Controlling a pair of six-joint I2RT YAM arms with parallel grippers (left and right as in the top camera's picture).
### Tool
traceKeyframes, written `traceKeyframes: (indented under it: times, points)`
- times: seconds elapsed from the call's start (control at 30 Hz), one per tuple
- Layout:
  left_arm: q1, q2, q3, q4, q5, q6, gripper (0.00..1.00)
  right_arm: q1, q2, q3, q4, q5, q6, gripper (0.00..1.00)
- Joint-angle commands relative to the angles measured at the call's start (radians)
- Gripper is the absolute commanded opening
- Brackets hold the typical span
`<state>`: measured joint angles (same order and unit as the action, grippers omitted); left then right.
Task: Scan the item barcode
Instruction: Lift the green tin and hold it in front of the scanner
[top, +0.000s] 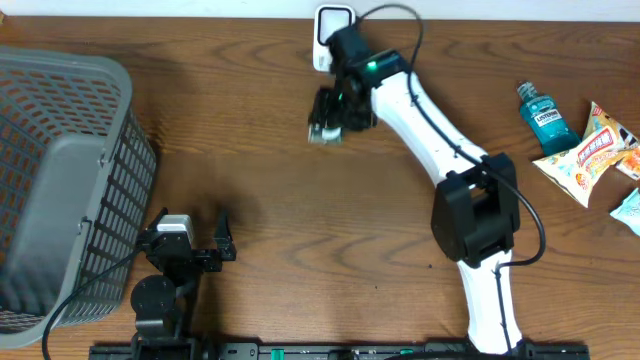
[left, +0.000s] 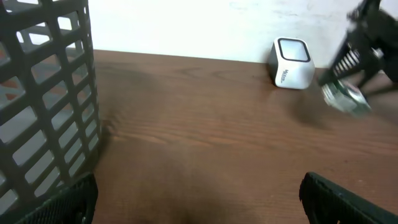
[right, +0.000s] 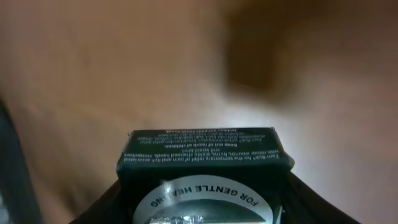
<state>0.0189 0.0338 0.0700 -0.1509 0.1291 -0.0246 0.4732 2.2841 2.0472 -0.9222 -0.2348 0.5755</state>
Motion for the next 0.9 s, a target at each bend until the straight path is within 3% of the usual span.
traceKeyframes:
  times: [0.0,0.33,0.4,0.63,0.87]
  points:
    - [0.005,-0.003,-0.016,-0.026,0.013,0.013,1.00,-0.002,-0.004,0.021,0.151,0.203,0.003,0.18]
    - [0.005,-0.003,-0.016,-0.026,0.013,0.013,1.00,0.031,0.034,0.018,0.632,0.561,-0.270,0.30]
    - [0.005,-0.003,-0.016,-0.026,0.013,0.013,1.00,0.025,0.082,0.018,0.790,0.607,-0.343,0.31]
    - [0.005,-0.003,-0.016,-0.026,0.013,0.013,1.00,-0.006,0.242,0.018,1.174,0.606,-0.417,0.27]
    - [0.005,-0.003,-0.016,-0.026,0.013,0.013,1.00,-0.016,0.280,0.019,1.260,0.583,-0.416,0.30]
